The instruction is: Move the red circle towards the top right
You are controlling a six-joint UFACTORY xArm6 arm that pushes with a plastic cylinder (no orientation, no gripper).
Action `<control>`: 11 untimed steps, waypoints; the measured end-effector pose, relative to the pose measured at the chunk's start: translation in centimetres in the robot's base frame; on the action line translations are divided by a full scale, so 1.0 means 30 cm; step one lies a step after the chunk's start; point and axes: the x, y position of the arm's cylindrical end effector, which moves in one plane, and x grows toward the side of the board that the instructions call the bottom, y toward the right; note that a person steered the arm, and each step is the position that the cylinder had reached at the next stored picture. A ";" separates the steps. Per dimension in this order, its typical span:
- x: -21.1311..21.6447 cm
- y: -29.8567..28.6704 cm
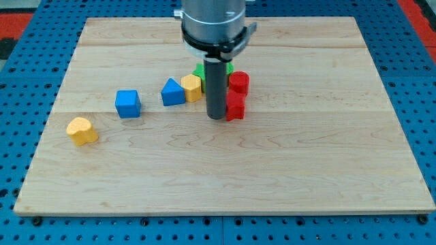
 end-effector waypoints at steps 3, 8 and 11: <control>-0.198 0.093; -0.663 0.080; -0.721 0.228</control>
